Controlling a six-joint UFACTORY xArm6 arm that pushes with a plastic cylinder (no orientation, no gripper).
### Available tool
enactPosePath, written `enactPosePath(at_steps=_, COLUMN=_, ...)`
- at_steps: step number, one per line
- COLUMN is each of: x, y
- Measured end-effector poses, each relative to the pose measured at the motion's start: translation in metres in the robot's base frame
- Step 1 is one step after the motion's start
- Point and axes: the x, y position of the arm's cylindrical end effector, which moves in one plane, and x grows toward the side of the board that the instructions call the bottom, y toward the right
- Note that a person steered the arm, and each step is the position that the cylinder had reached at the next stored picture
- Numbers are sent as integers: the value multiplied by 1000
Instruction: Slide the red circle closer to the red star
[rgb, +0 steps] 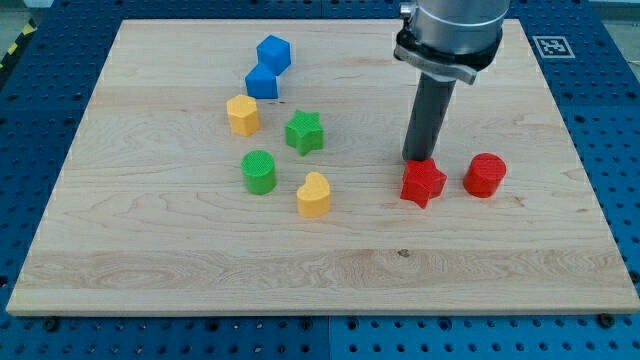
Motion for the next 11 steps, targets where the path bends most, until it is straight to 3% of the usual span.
enactPosePath(at_steps=3, x=55, y=-8)
enactPosePath(at_steps=5, x=-17, y=17)
enactPosePath(at_steps=7, x=-10, y=85)
enactPosePath(at_steps=11, x=39, y=86)
